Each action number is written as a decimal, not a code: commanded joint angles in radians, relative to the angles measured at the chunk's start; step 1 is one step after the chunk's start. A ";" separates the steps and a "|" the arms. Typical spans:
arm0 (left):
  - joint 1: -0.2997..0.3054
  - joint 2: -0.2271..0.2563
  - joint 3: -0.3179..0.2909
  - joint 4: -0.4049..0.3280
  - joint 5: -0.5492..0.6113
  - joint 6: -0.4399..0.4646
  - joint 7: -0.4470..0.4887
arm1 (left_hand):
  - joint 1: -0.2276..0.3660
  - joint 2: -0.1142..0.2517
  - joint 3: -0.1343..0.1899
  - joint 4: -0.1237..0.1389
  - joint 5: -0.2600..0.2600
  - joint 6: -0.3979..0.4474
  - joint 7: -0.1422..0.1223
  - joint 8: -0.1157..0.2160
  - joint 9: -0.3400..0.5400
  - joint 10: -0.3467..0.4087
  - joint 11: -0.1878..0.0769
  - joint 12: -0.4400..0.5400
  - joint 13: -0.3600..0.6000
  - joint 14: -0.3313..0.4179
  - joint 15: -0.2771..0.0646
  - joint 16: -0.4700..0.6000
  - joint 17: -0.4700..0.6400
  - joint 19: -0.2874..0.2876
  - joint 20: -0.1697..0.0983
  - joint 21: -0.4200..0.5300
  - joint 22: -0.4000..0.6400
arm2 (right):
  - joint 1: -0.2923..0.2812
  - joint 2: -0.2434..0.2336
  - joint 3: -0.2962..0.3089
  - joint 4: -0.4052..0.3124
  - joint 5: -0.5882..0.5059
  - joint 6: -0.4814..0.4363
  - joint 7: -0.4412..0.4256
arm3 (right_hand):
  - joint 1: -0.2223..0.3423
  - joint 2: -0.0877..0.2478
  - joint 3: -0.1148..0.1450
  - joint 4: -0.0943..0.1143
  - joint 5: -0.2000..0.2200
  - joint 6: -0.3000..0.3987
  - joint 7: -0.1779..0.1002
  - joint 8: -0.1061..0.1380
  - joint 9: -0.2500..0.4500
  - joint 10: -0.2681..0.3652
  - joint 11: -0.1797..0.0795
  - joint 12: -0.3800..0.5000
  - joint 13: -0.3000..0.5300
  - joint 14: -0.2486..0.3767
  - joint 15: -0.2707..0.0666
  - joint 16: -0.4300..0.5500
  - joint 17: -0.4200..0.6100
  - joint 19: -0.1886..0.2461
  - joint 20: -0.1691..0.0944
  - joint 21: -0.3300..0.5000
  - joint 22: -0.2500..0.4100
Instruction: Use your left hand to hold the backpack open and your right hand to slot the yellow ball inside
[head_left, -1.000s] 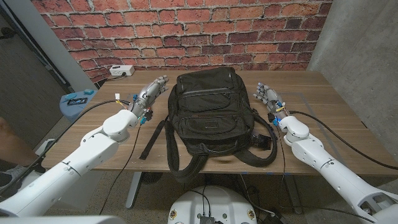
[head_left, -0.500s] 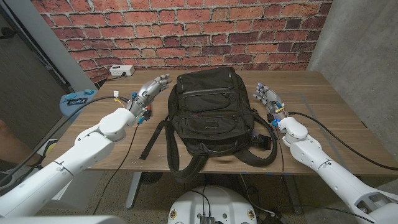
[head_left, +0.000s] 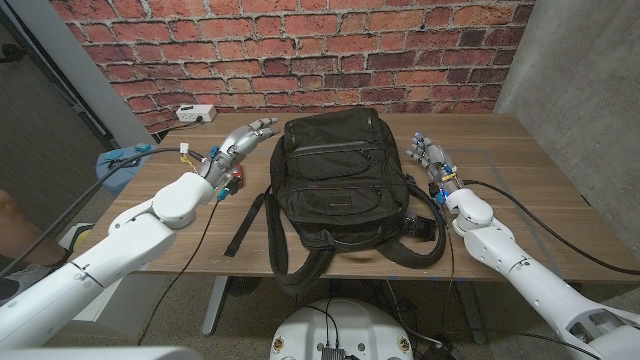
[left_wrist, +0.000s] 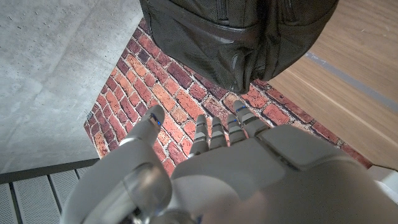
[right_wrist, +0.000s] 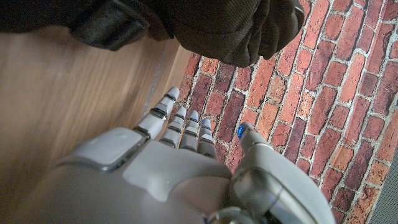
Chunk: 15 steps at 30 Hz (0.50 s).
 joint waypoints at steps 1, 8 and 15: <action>0.068 0.036 -0.035 -0.064 0.097 -0.003 0.024 | 0.018 -0.003 -0.002 -0.011 0.013 0.025 -0.012 0.005 0.004 0.009 -0.005 0.008 0.006 0.014 0.003 0.009 0.004 0.001 0.010 0.000 0.003 | -0.016 -0.002 0.005 -0.012 -0.003 0.011 -0.011 | 0.010 -0.001 0.000 -0.007 0.003 0.011 0.001 0.006 0.006 0.001 -0.001 0.004 0.006 -0.003 -0.030 0.003 0.001 0.006 -0.047 0.005 0.005; 0.106 0.053 -0.053 -0.105 0.198 -0.003 0.053 | 0.029 -0.006 -0.006 -0.016 0.026 0.034 -0.026 0.004 0.007 0.015 -0.019 0.011 0.013 0.027 -0.007 0.011 0.006 0.003 0.012 0.000 0.004 | -0.008 0.003 0.007 0.011 -0.002 0.033 0.003 | 0.013 0.000 0.000 -0.010 0.003 0.012 0.001 0.006 0.006 0.002 -0.001 0.004 0.006 -0.004 -0.027 0.003 0.000 0.006 -0.047 0.005 0.005; 0.122 0.060 -0.059 -0.128 0.264 -0.001 0.046 | 0.040 -0.008 -0.006 -0.021 0.037 0.034 -0.032 0.002 0.009 0.016 -0.036 0.013 0.017 0.031 -0.012 0.011 0.007 0.005 0.009 0.000 0.004 | -0.005 0.000 0.013 0.016 -0.002 0.042 0.006 | 0.016 0.000 0.001 -0.013 0.003 0.013 0.002 0.006 0.006 0.002 -0.001 0.004 0.006 -0.005 -0.028 0.003 -0.001 0.006 -0.047 0.004 0.005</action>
